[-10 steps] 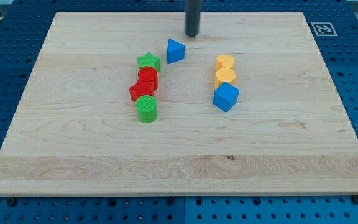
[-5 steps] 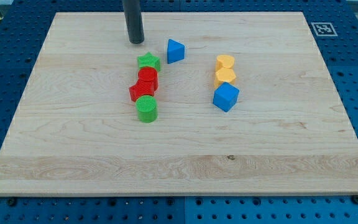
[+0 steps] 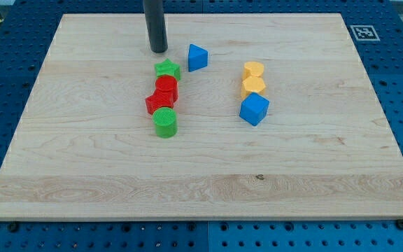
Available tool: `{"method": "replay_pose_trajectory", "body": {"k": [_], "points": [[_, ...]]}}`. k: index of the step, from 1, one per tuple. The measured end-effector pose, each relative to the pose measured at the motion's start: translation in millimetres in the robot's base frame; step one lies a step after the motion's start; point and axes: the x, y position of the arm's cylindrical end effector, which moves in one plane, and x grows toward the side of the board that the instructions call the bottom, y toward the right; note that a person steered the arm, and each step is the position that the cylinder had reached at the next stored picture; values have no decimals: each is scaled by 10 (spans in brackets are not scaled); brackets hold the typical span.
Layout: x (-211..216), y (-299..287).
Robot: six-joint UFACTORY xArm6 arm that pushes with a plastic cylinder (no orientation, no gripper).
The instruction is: Move blue triangle above the yellow heart
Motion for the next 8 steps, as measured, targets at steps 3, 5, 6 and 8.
{"method": "replay_pose_trajectory", "body": {"k": [3, 5, 6, 8], "points": [[164, 123], [252, 411], [340, 518], [430, 682]]}}
